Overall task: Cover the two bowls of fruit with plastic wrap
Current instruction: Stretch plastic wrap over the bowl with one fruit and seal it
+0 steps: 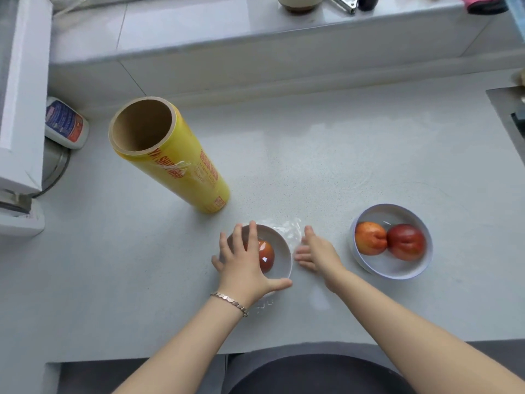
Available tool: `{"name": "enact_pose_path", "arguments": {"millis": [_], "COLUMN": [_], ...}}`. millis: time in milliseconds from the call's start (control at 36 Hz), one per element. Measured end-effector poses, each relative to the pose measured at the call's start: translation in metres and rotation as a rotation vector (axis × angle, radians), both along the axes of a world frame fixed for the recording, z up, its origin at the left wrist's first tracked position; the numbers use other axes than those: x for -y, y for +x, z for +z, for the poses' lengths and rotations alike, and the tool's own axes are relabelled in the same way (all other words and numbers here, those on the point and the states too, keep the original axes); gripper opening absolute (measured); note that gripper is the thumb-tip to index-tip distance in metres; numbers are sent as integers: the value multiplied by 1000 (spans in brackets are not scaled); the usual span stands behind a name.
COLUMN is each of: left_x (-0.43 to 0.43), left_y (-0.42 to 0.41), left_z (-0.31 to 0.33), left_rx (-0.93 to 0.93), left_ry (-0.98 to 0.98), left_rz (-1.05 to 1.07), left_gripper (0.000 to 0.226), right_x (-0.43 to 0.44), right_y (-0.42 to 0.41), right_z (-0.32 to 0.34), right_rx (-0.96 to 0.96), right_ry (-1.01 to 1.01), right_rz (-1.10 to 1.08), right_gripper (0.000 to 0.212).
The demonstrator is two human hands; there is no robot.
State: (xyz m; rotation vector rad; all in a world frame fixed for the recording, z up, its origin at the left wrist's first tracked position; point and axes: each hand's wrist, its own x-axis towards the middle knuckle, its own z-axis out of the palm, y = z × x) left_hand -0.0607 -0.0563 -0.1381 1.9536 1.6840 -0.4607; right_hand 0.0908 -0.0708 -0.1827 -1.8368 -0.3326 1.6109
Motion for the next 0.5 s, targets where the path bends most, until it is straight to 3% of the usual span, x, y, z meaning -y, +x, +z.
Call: {"name": "enact_pose_path", "arguments": {"millis": [83,194,361,500], "left_x": [3,2,0,-4], "left_y": [8,7,-6,-7], "left_z": [1,4,8,5], "left_rx": [25,77,-13,-2], "left_ry": [-6,-81,-5,-27], "left_rz": [115,137,-247,-346], "left_gripper": [134,138,138,139], "right_x": [19,29,19,11], "right_y": [5,7,8,8], "right_z": [-1,-5,-4,1], "right_rx": [-223,-213,-194,-163], "right_ry": [-55,19,65,83], "right_rz": [97,155,141,225], "right_gripper": [36,20,9,18]}}
